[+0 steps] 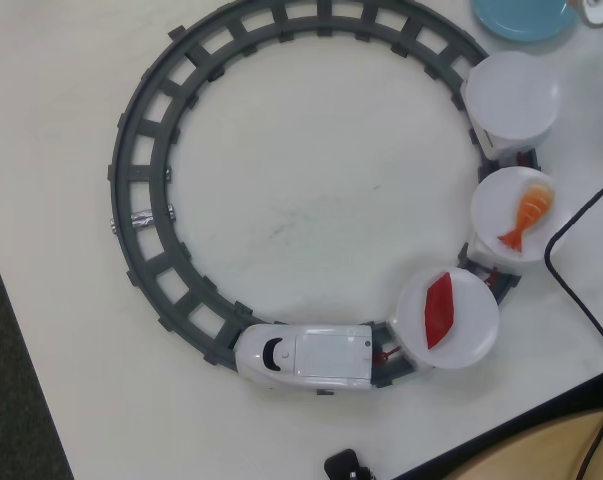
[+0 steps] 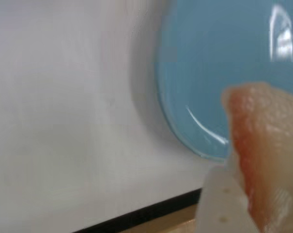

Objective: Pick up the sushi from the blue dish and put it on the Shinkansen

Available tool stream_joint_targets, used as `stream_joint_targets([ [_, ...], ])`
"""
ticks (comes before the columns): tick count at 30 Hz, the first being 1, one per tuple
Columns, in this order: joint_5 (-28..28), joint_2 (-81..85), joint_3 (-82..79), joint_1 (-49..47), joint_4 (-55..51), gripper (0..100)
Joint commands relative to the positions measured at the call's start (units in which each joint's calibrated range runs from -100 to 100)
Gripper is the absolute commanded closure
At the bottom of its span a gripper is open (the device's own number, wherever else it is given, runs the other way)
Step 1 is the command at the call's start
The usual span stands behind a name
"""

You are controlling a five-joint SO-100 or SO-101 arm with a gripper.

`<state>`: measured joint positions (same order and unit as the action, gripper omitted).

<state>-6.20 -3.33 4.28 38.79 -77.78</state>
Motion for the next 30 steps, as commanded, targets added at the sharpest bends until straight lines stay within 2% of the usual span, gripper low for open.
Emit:
stream_joint_targets([
  [1, 0.3, 13.2, -5.5, -4.9, -1.5, 98],
  [8, 1.9, 27.5, -21.5, -20.2, -1.2, 98],
  [13, 1.9, 28.6, -24.7, -27.5, -1.2, 98],
  [20, 2.1, 21.2, -24.6, -31.4, 2.9, 98],
  [30, 1.6, 12.3, -24.7, -30.6, 4.0, 98],
])
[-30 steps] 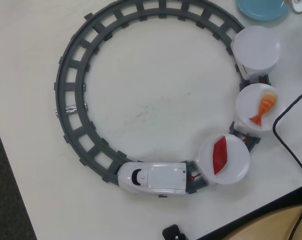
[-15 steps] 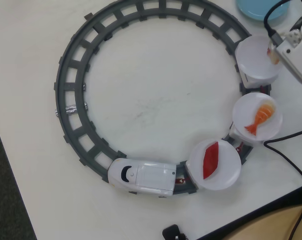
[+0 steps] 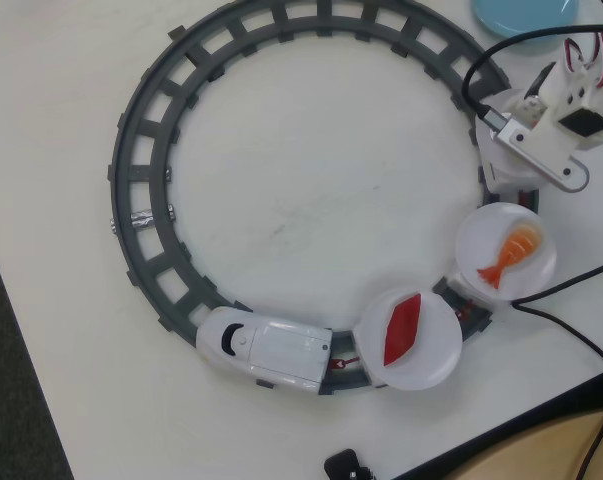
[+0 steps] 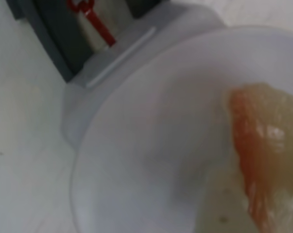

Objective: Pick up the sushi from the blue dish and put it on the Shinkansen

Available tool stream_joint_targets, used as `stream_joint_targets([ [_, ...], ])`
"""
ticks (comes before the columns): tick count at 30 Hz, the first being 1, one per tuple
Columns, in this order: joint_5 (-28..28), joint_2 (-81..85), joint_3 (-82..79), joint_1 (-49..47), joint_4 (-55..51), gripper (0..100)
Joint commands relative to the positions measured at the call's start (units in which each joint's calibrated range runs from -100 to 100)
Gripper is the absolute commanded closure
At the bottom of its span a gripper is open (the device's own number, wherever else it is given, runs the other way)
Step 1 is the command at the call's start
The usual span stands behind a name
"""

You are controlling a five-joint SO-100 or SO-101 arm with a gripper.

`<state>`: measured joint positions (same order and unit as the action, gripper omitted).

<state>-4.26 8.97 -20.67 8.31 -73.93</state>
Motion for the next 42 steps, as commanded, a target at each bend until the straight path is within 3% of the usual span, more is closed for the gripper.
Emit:
stream_joint_targets([
  [1, -0.3, 0.1, 0.3, -0.1, -0.3, 98],
  [5, -0.1, 0.1, 0.3, -0.6, -2.9, 95],
  [11, 0.1, 0.2, 0.3, -0.6, -7.1, 80],
  [17, 0.0, 1.7, 0.3, -0.8, -8.9, 78],
  [24, 0.1, 23.6, 0.8, 0.6, -8.6, 72],
  [27, 0.1, 34.7, 0.4, 6.8, -7.8, 69],
  [31, 0.2, 42.6, -6.0, 23.2, -6.6, 69],
  [42, 4.9, 51.8, -53.6, 47.5, 18.6, 69],
])
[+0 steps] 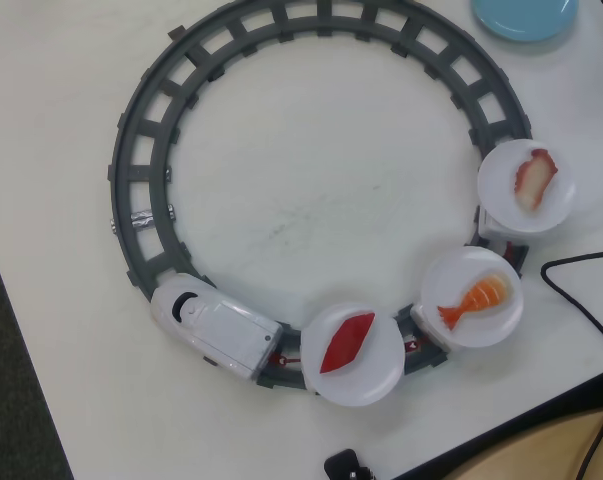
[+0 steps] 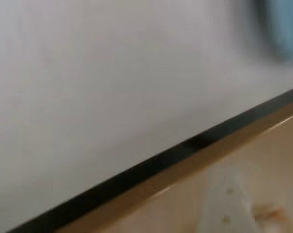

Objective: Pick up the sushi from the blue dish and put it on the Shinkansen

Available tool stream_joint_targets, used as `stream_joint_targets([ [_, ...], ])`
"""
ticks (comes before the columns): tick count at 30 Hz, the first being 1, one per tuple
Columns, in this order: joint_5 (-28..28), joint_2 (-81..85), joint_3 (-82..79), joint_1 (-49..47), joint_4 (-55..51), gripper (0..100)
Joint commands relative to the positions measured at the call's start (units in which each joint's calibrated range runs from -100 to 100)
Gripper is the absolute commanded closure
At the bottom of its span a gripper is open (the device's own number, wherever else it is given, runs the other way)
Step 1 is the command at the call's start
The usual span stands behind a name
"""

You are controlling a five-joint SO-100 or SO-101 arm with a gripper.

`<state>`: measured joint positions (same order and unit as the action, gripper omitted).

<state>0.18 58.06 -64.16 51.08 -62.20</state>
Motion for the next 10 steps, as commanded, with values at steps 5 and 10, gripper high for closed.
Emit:
stream_joint_targets([
  [5, 2.5, 6.6, -20.1, 7.3, 11.3, 69],
  [10, 2.5, 11.2, -21.5, 7.3, 9.8, 69],
])
